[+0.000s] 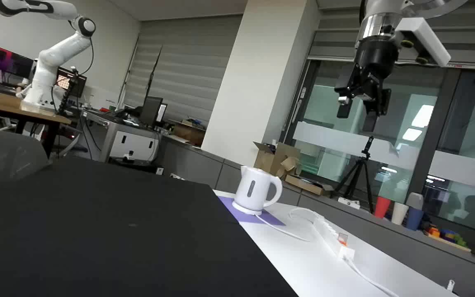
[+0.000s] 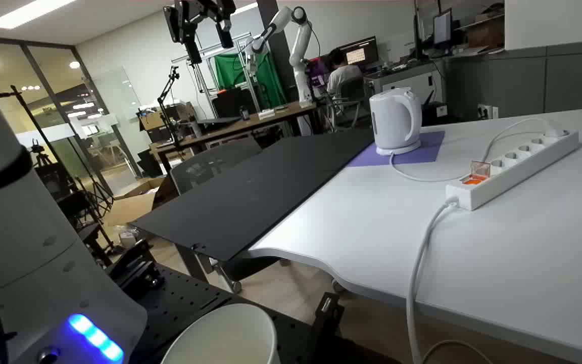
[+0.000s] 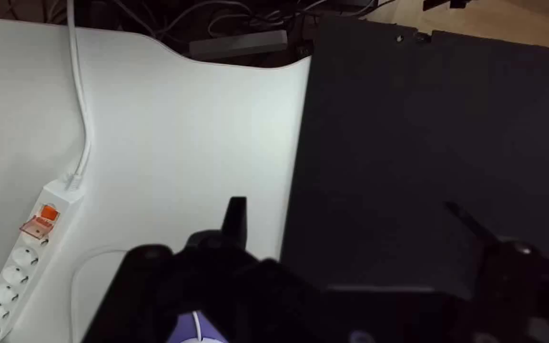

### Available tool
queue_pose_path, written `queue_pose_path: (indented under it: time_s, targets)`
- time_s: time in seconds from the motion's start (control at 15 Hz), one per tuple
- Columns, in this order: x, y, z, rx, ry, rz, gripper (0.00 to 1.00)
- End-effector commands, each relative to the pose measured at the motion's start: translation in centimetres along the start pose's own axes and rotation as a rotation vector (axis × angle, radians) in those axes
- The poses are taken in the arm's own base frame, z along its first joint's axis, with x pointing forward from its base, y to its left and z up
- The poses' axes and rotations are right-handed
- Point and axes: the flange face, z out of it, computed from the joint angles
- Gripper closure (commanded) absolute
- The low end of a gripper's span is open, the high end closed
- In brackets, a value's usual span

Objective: Switch on the extension cord

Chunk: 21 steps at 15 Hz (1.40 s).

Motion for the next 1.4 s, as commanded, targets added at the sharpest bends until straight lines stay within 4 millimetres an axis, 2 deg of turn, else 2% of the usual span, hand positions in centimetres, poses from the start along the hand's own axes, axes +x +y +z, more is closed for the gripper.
queue_pose_path:
  time_s: [0.0, 1.2, 1.33]
  targets:
    - [0.0, 0.0, -0.1, 0.000, -0.001, 0.000, 0.00]
    - [0.0, 0.0, -0.1, 0.000, -0.001, 0.000, 0.00]
    - [1.0, 1.2, 0.2, -0.046, 0.040, 0.029, 0.00]
